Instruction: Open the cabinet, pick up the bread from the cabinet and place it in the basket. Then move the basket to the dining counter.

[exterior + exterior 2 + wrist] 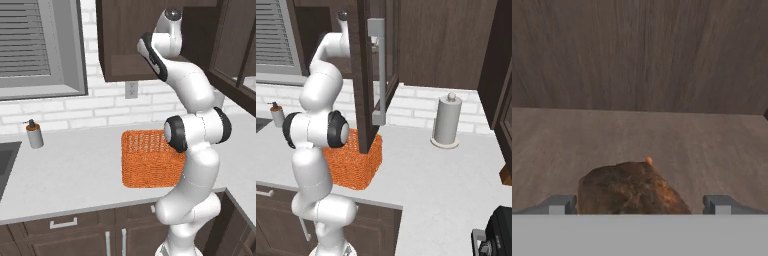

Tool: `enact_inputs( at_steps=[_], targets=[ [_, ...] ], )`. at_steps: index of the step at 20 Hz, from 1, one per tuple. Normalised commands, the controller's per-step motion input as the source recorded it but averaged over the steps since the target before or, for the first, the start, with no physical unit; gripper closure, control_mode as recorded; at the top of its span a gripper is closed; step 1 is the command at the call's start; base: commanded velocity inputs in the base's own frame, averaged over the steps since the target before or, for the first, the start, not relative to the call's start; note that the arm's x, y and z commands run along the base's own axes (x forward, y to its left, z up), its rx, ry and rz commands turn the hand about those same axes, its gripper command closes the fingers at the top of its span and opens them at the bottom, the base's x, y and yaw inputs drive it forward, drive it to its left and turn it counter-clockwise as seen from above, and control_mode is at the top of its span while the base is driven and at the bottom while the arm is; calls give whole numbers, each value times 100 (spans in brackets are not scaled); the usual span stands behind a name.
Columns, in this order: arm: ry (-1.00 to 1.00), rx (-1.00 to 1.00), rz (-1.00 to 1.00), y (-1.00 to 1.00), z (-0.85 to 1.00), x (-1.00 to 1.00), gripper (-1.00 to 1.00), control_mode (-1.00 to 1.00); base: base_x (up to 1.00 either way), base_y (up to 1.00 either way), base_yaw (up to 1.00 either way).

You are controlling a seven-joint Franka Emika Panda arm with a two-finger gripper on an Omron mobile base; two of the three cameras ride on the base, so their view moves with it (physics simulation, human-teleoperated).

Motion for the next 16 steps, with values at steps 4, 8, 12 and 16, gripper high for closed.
enact_inputs(
  at_steps=[4, 8, 12, 16],
  targets=[
    [4, 0, 0, 0, -12, 36, -100, -100, 0, 0, 0],
    [5, 0, 0, 0, -16, 22, -100, -100, 0, 0, 0],
    [5, 0, 0, 0, -25, 4, -100, -100, 0, 0, 0],
    [1, 0, 0, 0, -15, 0, -100, -100, 0, 0, 0]
  ],
)
